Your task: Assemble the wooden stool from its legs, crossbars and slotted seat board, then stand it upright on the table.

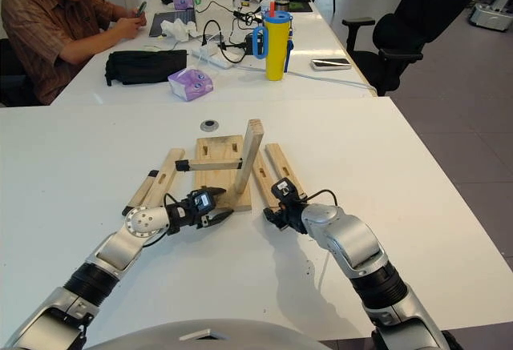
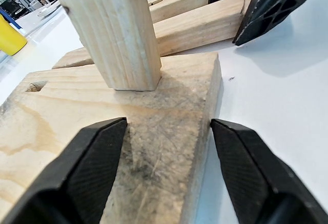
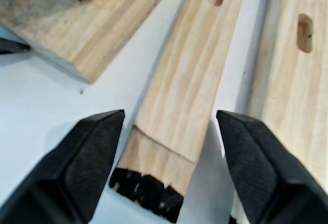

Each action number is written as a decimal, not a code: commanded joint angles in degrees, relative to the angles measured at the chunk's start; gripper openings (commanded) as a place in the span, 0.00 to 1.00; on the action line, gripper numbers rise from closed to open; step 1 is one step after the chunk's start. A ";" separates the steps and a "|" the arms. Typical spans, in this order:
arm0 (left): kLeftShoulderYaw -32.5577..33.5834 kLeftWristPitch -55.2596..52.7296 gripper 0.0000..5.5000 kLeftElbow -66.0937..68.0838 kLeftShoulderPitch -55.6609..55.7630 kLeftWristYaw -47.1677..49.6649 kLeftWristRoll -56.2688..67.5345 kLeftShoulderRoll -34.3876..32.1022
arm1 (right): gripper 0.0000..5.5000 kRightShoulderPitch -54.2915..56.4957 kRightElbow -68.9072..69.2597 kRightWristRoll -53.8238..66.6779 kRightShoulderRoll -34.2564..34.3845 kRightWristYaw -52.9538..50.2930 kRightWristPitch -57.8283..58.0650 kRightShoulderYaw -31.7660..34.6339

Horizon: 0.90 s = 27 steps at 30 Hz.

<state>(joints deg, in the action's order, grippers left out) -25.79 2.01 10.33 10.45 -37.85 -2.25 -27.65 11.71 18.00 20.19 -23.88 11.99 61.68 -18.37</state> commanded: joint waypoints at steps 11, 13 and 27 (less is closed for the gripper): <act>-8.72 -7.70 0.55 10.50 -2.70 1.69 -10.53 4.50 | 0.44 -0.80 -14.36 -8.99 9.07 -4.36 -16.83 3.52; -7.14 -5.01 0.55 9.35 -2.91 2.65 -9.70 4.49 | 0.39 -2.36 -12.54 -9.66 10.38 -5.23 -20.48 5.07; 3.01 -3.00 0.55 -14.22 -6.90 -0.69 -0.77 0.56 | 0.37 4.63 -4.91 0.44 18.97 -4.25 -33.88 23.96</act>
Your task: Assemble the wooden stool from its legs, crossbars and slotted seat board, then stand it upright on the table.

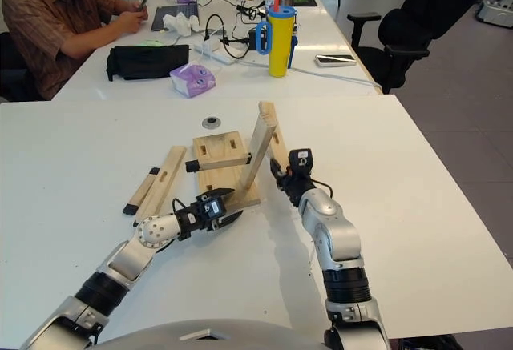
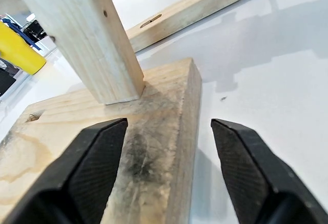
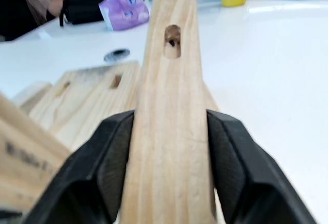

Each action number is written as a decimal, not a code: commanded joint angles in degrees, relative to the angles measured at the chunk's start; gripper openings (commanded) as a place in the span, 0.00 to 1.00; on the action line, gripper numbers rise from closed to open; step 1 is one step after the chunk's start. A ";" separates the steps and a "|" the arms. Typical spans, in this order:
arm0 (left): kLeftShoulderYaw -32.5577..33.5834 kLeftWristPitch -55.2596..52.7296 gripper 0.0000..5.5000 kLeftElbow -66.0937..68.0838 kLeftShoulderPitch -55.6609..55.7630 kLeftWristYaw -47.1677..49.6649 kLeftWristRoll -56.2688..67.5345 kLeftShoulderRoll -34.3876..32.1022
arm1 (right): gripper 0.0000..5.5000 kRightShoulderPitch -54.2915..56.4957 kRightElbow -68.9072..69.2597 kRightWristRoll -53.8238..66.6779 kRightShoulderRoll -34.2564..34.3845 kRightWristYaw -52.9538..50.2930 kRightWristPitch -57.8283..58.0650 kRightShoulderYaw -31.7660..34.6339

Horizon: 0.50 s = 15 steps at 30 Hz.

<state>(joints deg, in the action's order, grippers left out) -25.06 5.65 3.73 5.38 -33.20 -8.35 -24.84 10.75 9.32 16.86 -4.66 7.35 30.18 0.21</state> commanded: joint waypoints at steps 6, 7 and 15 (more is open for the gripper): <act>9.37 -25.56 0.55 -24.15 -0.25 -14.54 22.22 -6.36 | 0.37 19.70 5.70 22.07 -6.04 6.71 6.37 15.72; 12.00 -31.35 0.55 -27.70 -0.27 -15.91 28.63 -7.38 | 0.37 22.09 5.58 27.54 -7.24 7.70 9.47 17.78; 30.92 -55.77 0.65 -32.18 7.11 -13.93 69.52 -9.58 | 0.37 20.60 10.29 60.13 -14.64 14.47 29.07 18.93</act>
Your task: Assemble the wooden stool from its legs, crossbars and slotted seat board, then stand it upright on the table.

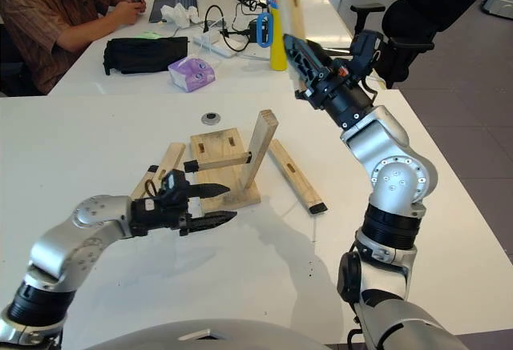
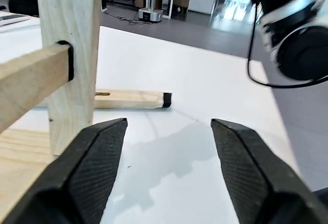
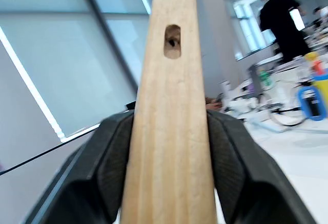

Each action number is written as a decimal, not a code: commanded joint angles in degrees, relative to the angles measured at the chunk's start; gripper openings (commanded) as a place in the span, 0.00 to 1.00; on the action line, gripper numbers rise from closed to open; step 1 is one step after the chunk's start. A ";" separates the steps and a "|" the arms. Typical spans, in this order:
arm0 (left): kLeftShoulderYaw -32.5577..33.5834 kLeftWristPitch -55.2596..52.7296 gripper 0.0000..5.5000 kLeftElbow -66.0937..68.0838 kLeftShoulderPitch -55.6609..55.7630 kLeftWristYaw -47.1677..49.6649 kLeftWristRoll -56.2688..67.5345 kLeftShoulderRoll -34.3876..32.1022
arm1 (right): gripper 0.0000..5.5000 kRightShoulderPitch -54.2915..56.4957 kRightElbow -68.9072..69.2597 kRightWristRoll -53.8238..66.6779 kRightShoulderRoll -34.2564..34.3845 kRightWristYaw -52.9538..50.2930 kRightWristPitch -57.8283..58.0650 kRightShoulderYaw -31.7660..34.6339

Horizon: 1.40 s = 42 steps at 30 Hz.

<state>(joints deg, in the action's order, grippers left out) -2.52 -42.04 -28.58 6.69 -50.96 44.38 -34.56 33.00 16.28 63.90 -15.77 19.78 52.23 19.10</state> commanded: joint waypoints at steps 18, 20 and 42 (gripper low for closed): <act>15.01 -14.12 0.84 11.21 16.16 15.99 39.81 1.92 | 0.37 -14.21 2.55 20.38 -19.79 21.73 16.24 -8.37; 15.03 -14.51 0.84 11.39 16.23 16.37 40.92 1.69 | 0.37 -14.22 2.35 19.90 -20.84 24.23 16.45 -8.96; 13.65 -19.03 0.37 11.63 16.09 14.66 41.83 -2.12 | 0.37 -14.98 4.16 13.26 -24.05 31.93 13.39 -11.64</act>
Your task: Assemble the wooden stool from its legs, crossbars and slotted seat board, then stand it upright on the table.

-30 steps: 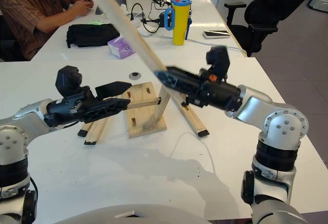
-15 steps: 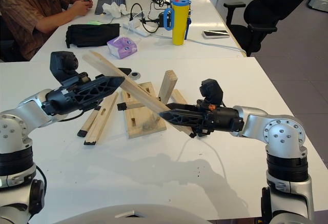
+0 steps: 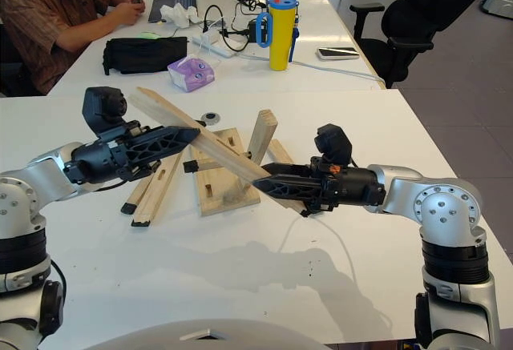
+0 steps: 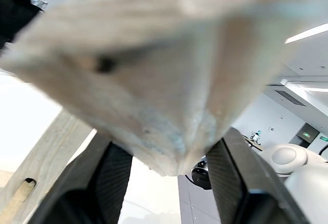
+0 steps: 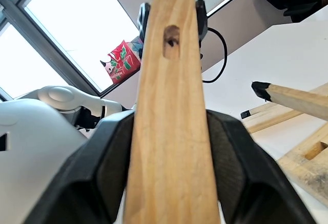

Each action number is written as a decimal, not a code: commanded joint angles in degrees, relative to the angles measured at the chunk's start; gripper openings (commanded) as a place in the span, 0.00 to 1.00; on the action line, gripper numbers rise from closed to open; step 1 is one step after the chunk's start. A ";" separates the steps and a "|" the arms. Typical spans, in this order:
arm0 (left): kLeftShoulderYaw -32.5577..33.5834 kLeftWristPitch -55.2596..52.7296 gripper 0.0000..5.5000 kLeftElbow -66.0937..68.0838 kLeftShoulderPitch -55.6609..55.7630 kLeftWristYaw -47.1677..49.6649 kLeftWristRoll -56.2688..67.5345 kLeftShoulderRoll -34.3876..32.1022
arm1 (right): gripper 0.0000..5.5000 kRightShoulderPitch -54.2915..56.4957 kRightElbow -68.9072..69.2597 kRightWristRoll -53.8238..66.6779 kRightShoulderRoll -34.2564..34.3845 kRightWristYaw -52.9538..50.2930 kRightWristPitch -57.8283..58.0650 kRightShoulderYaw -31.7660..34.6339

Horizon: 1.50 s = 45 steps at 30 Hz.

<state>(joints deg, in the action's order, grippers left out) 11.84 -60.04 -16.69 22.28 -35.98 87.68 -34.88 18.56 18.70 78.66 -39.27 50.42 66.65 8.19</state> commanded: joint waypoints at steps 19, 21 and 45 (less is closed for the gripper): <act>2.85 0.68 0.37 8.58 -7.87 -18.43 -20.94 -21.23 | 0.71 -18.79 5.92 -21.42 14.27 -17.28 -17.60 -7.89; 1.34 3.29 0.37 13.62 -5.11 -23.46 -26.08 -24.32 | 0.71 -19.32 4.86 -27.30 19.27 -22.16 -21.71 -11.29; -0.32 16.19 0.37 18.65 0.10 -27.64 -43.04 -15.10 | 0.71 -15.08 -12.87 -55.14 30.85 -25.63 -39.70 -21.20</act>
<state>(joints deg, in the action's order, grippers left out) 10.33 -43.67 3.82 23.15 -64.54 44.31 -50.82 3.36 4.89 23.93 -8.06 23.55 25.65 -12.48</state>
